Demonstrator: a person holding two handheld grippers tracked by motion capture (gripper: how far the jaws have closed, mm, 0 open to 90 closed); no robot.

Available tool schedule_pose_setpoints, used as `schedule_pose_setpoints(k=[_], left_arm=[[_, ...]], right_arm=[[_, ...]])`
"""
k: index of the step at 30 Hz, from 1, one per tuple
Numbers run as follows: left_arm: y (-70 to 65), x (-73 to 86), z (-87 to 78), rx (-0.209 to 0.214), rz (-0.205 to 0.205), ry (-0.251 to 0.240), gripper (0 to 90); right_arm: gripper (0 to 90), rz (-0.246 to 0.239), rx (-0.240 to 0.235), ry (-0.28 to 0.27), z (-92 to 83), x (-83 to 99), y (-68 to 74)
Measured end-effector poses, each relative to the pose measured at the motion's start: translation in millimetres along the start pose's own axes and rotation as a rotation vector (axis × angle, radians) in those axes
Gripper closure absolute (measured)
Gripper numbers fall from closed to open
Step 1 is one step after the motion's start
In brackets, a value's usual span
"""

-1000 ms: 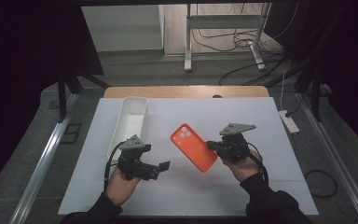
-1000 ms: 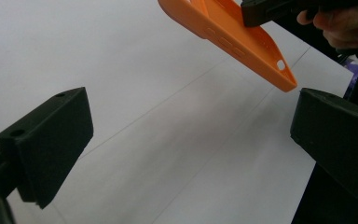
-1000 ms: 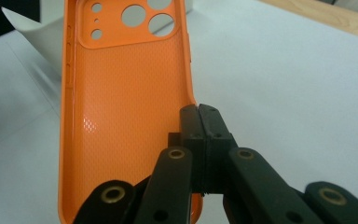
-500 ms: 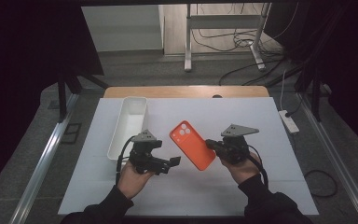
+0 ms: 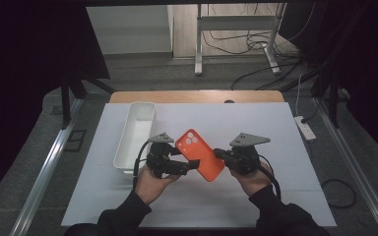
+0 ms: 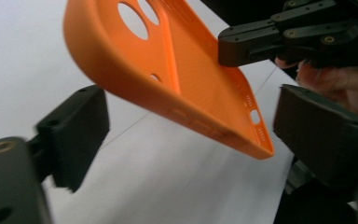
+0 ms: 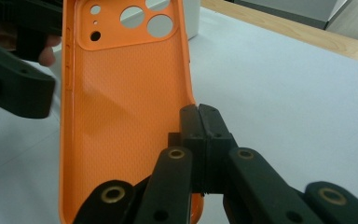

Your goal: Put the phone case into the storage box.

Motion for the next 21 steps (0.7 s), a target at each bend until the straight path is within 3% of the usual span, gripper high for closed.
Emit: schedule_pose_setpoints(k=[8, 10, 21], left_arm=[[0.8, -0.5, 7.5, 0.043, -0.047, 0.012, 28.6], [0.7, -0.4, 8.4, 0.048, -0.060, 0.013, 29.9], [1.5, 1.6, 9.3, 0.068, -0.115, 0.016, 55.6]], right_arm=[[89.3, -0.010, -0.006, -0.007, 0.7, -0.2, 3.4], [89.3, -0.014, -0.007, -0.005, 1.0, 0.0, 3.9], [89.3, -0.036, -0.014, -0.009, 3.6, 1.0, 10.0]])
Point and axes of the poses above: each handheld gripper's, and its own axes: z roughly forward along the jaws, x roughly out of its underside, y roughly to its left, the point moved 5 cm from there along z, roughly forward along the jaws, and after that the axes turned 8 degrees about -y, right-handed, at the moved point
